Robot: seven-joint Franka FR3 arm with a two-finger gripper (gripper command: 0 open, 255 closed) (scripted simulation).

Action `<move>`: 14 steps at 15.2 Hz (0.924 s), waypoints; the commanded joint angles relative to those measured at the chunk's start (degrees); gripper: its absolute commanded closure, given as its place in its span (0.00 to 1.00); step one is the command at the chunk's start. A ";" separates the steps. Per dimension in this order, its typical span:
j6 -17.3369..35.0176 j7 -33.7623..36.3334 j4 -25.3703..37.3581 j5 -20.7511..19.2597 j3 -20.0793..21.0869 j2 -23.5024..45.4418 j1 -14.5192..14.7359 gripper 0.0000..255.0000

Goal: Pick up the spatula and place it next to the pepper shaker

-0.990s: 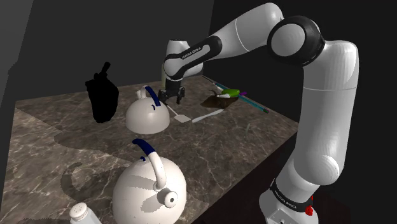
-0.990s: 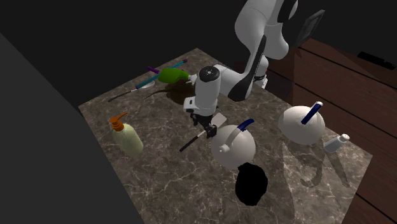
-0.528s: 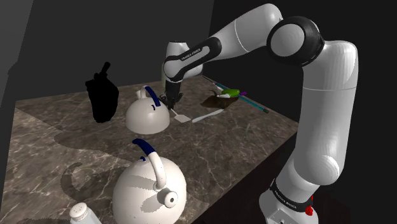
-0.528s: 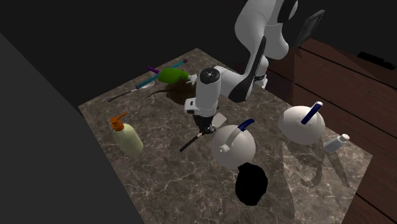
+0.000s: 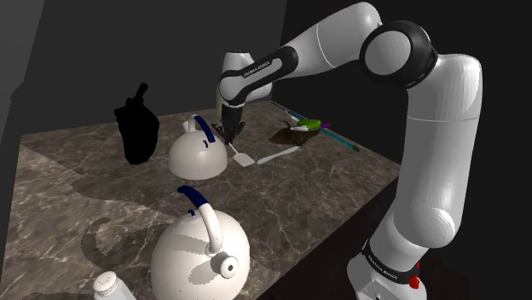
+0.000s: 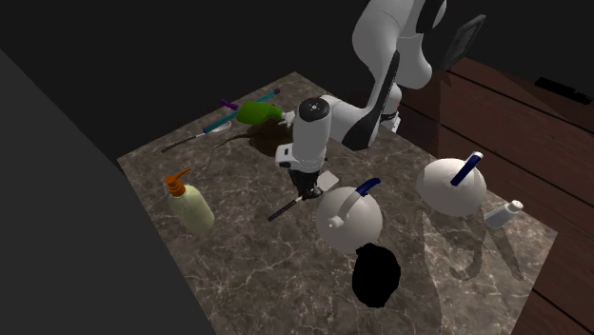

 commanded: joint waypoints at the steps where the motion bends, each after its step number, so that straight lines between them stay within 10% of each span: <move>1: -1.24 -0.03 0.46 0.07 0.04 -0.77 0.00 1.00; 14: -10.04 -0.35 5.59 0.45 0.17 -4.46 -0.06 1.00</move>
